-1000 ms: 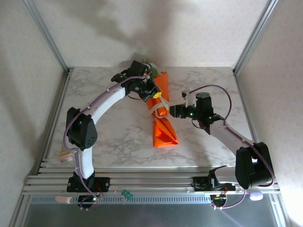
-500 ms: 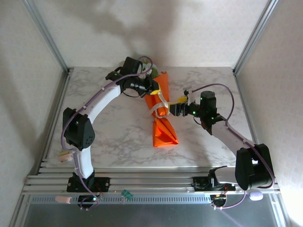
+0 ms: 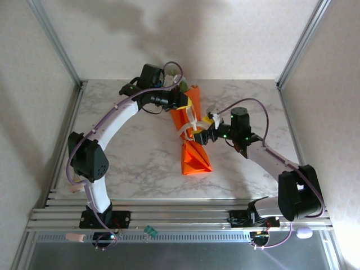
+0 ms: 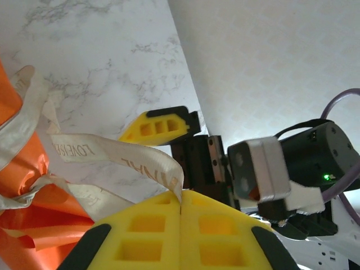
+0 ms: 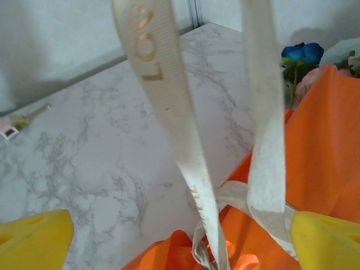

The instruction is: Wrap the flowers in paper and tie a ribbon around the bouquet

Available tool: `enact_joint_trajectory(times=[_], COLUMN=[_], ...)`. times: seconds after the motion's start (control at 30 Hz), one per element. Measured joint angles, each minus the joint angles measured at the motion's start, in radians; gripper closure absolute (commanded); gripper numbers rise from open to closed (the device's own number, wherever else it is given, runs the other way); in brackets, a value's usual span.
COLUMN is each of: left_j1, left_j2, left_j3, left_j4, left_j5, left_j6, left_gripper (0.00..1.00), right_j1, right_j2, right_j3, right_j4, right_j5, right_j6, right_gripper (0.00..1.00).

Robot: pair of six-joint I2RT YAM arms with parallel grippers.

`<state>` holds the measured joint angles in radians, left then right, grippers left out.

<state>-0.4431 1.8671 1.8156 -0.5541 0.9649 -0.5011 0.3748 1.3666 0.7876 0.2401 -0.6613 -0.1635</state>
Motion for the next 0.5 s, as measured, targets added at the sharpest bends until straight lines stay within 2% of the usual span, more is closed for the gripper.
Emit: enact_joint_trajectory(times=[0.13, 0.27, 0.37, 0.5], left_j1=[0.0, 0.0, 0.0, 0.0], left_j2=[0.0, -0.002, -0.007, -0.013], left_j3=[-0.002, -0.018, -0.032, -0.038], left_j4=[0.019, 0.043, 0.05, 0.05], left_j5=[0.028, 0.036, 0.035, 0.034], left_j6=[0.004, 0.001, 0.0, 0.0], left_gripper=[1.0, 1.0, 1.0, 1.0], right_j1=[0.008, 0.008, 0.011, 0.033], right_j2=[0.038, 0.103, 0.136, 0.145], right_j3=[0.015, 0.063, 0.101, 0.119], right_j4=[0.023, 0.04, 0.053, 0.064], right_j5=[0.089, 0.128, 0.127, 0.127], right_j6=[-0.056, -0.075, -0.071, -0.053], right_gripper=[0.01, 0.07, 0.16, 0.33])
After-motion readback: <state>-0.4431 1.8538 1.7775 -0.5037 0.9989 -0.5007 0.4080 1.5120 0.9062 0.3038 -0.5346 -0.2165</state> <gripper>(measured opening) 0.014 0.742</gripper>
